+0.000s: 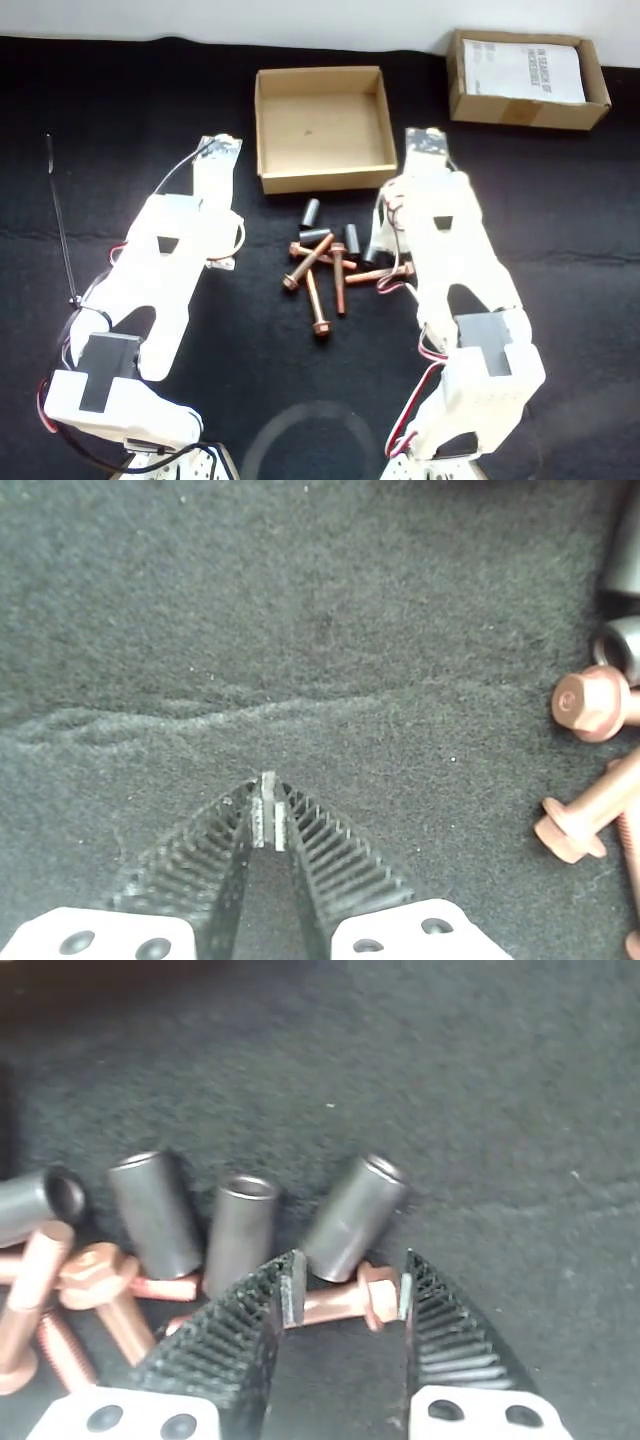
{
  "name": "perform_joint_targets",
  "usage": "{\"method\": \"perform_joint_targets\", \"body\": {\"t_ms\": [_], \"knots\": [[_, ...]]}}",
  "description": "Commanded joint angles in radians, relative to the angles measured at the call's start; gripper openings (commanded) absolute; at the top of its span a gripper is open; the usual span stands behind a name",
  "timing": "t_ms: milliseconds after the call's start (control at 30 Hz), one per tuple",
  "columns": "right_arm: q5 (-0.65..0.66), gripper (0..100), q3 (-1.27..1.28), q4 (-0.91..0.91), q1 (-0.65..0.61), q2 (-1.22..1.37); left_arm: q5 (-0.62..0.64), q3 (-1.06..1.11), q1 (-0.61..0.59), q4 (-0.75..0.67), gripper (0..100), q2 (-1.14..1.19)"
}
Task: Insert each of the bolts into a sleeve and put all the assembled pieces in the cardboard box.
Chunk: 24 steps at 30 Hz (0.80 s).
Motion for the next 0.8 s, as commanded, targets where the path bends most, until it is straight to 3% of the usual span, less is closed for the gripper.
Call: {"method": "perform_joint_targets", "body": {"t_ms": [0, 667, 767], "knots": [[0.002, 15.4, -0.002, -0.019, -0.022, -0.054, -0.008, -0.038, 0.001, -0.003, 1, -0.005], [0.0, 15.0, -0.002, -0.157, 0.001, 0.147, -0.008, -0.038, -0.001, -0.002, 1, -0.005], [0.005, 9.5, -0.002, -0.162, 0.004, 0.15, -0.008, -0.038, 0.001, -0.002, 1, -0.005]]}}
